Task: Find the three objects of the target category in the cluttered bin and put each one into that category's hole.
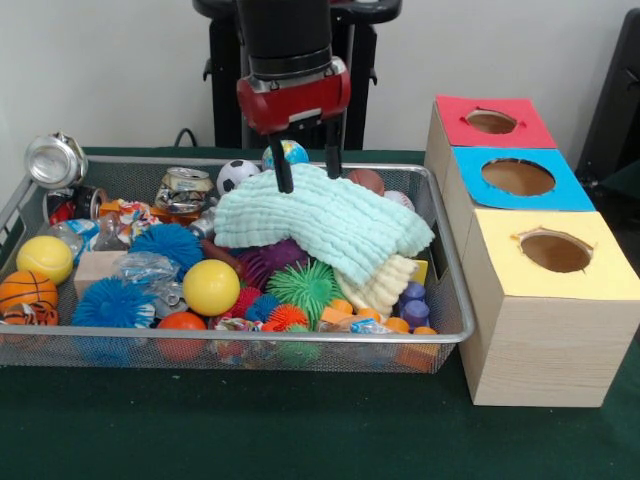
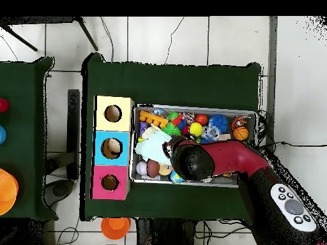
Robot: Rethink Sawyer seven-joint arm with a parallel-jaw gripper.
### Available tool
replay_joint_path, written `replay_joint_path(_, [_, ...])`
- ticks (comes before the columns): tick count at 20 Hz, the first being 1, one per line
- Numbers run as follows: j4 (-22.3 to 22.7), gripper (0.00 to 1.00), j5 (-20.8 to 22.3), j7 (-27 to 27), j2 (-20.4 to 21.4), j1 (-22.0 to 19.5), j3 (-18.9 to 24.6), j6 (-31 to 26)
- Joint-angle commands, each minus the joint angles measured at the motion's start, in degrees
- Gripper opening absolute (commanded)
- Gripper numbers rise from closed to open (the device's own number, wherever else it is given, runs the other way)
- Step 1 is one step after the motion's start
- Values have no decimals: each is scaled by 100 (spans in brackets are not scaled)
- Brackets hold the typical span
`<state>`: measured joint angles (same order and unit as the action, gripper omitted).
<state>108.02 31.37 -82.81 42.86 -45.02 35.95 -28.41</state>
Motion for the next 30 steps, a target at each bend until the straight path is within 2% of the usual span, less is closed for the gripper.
replay_joint_path(1, [-815,100,560,1136,-465,-389,-48,-715])
replay_joint_path(6, [-940,100,761,1230,-640,-521,10,-676])
replay_joint_path(15, [-1229,100,1186,1072,-837,-316,-109,-729])
replay_joint_path(20, [-1417,100,1285,1056,-1151,-330,-73,-683])
replay_joint_path(22, [-1531,100,1277,1121,-1259,-331,-56,-785])
replay_joint_path(28, [-1587,100,813,1801,-1049,-686,347,-1583])
replay_joint_path(30, [-1739,100,754,1932,-1072,-712,421,-1835])
